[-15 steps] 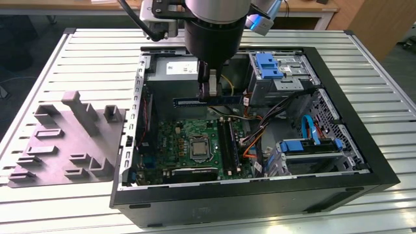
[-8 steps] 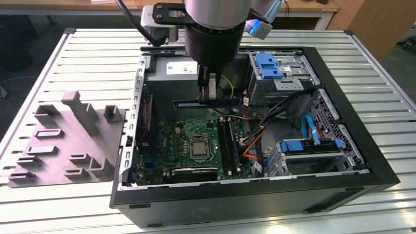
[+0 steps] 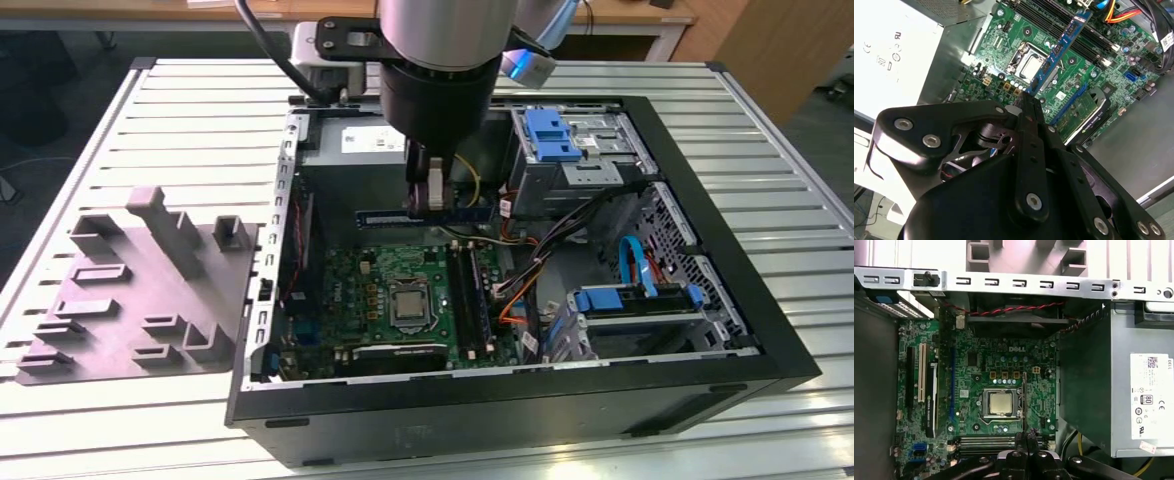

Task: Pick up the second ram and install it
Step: 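Pick up the second ram and move it above second insertion slot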

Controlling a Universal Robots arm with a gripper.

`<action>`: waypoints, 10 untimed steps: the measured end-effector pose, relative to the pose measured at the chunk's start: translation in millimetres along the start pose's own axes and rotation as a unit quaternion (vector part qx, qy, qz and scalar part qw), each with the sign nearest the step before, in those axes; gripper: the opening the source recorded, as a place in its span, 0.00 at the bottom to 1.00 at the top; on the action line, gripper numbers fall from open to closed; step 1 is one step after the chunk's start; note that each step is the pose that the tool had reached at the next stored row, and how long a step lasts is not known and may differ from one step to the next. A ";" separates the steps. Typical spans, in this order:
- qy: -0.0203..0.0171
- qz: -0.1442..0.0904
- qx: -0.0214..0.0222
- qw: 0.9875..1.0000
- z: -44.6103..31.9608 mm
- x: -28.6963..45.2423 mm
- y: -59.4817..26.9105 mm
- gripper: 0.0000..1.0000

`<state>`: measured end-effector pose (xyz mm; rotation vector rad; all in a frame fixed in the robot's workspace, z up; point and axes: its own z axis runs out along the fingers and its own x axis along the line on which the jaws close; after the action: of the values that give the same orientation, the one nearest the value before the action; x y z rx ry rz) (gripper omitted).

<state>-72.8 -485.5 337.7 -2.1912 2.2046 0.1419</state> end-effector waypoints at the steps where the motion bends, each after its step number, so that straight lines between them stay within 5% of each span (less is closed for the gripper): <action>1: 0.000 0.000 0.000 1.000 0.6 0.1 0.0 0.11; 10: 0.001 0.000 0.000 1.000 3.8 0.4 -0.1 0.11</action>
<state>-72.9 -485.5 333.9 -2.1917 2.2053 0.1407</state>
